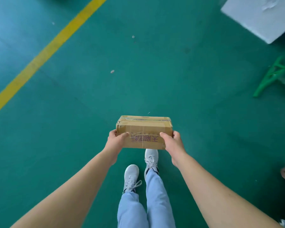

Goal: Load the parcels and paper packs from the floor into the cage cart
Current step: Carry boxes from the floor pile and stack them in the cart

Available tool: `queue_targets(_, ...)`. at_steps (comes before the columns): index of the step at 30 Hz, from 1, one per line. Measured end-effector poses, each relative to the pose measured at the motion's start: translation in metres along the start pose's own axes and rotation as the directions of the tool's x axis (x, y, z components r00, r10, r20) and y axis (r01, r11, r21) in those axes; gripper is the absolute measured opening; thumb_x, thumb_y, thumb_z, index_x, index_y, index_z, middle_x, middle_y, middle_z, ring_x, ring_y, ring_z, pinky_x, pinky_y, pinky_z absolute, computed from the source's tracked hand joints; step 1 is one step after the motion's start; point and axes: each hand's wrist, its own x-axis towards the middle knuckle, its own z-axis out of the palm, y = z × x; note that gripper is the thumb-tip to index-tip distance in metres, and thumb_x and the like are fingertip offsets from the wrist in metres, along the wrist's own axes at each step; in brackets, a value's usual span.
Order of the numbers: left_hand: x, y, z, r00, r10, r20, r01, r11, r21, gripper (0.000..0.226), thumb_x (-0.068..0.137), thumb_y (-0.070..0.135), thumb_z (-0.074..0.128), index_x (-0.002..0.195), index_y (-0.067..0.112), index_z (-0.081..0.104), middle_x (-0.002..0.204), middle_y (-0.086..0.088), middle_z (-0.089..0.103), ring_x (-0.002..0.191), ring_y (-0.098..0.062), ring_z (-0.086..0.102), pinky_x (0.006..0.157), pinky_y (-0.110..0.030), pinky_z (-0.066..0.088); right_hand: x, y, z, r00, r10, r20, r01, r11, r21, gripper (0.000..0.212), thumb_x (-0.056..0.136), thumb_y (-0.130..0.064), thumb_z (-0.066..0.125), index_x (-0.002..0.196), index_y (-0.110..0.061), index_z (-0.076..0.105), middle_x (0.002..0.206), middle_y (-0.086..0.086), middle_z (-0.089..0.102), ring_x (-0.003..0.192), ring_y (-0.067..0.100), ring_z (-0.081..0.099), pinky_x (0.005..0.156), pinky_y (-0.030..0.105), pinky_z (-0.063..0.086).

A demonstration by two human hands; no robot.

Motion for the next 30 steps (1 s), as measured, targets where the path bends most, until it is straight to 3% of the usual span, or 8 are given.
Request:
queue_targets(2,-0.066,0.032,0.011,0.997,0.062,0.055,-0.065,0.996,0.053,0.074,0.080,0.047,0.065,0.145,0.026,0.038,0.137,0.001,0.052,0.120,-0.021,0.053,0.107,-0.044,0.044,-0.057,-0.021,-0.043,0.998,-0.025,-0.050,0.028,0.997,0.067,0.035,0.098,-0.030,0.063,0.128,-0.021,0.047,0.117,-0.005,0.059,0.097,0.007,0.059,0.071,0.025,0.042)
queue_targets(5,-0.135,0.061,0.028,0.984,0.138,0.117,-0.151,0.981,0.119,0.079,0.074,0.049,0.063,0.146,0.026,0.038,0.137,0.002,0.051,0.115,-0.021,0.051,0.097,-0.038,0.042,-0.119,-0.031,-0.087,0.991,-0.041,-0.124,0.060,0.985,0.160,0.039,0.097,-0.033,0.065,0.129,-0.021,0.048,0.123,-0.003,0.060,0.108,0.017,0.062,0.091,0.035,0.046)
queue_targets(9,-0.228,0.087,0.057,0.945,0.243,0.219,-0.285,0.941,0.185,0.076,0.078,0.048,0.063,0.146,0.025,0.037,0.139,0.000,0.049,0.118,-0.023,0.051,0.095,-0.037,0.041,-0.204,-0.027,-0.150,0.975,-0.037,-0.218,0.108,0.941,0.322,0.040,0.097,-0.036,0.065,0.129,-0.020,0.049,0.123,-0.004,0.061,0.111,0.014,0.060,0.105,0.043,0.047)
queue_targets(14,-0.309,0.097,0.113,0.874,0.316,0.368,-0.415,0.880,0.231,0.069,0.090,0.045,0.068,0.145,0.021,0.034,0.136,0.000,0.051,0.122,-0.021,0.050,0.098,-0.037,0.037,-0.278,0.001,-0.218,0.933,0.022,-0.359,0.182,0.832,0.525,0.041,0.095,-0.047,0.066,0.121,-0.017,0.053,0.119,0.002,0.064,0.105,0.016,0.062,0.103,0.047,0.052)
queue_targets(19,-0.382,0.090,0.202,0.785,0.303,0.540,-0.516,0.802,0.300,0.063,0.091,0.060,0.064,0.130,0.023,0.032,0.129,-0.001,0.053,0.121,-0.024,0.050,0.098,-0.042,0.035,-0.334,0.050,-0.301,0.865,0.160,-0.475,0.260,0.666,0.699,0.050,0.095,-0.056,0.063,0.122,-0.016,0.049,0.119,0.002,0.059,0.102,0.012,0.058,0.099,0.046,0.055)
queue_targets(23,-0.441,0.069,0.289,0.715,0.287,0.637,-0.591,0.736,0.331,0.060,0.094,0.060,0.062,0.127,0.020,0.032,0.125,-0.001,0.052,0.118,-0.023,0.052,0.105,-0.044,0.039,-0.368,0.099,-0.372,0.810,0.276,-0.517,0.303,0.557,0.773,0.055,0.093,-0.067,0.058,0.116,-0.019,0.045,0.107,-0.002,0.055,0.108,0.021,0.056,0.108,0.054,0.044)
queue_targets(27,-0.489,0.041,0.374,0.647,0.281,0.708,-0.650,0.688,0.321,0.058,0.093,0.058,0.064,0.123,0.019,0.033,0.123,-0.002,0.051,0.110,-0.020,0.052,0.093,-0.040,0.039,-0.389,0.148,-0.436,0.776,0.367,-0.512,0.324,0.465,0.824,0.062,0.090,-0.075,0.054,0.118,-0.023,0.036,0.120,-0.001,0.045,0.114,0.024,0.045,0.108,0.052,0.035)
queue_targets(30,-0.535,0.005,0.453,0.589,0.255,0.767,-0.691,0.650,0.316,0.062,0.090,0.061,0.067,0.121,0.020,0.034,0.124,-0.003,0.051,0.112,-0.022,0.052,0.092,-0.038,0.041,-0.406,0.201,-0.499,0.755,0.412,-0.511,0.366,0.383,0.849,0.064,0.089,-0.076,0.054,0.120,-0.024,0.034,0.127,-0.001,0.042,0.117,0.023,0.042,0.111,0.052,0.032)
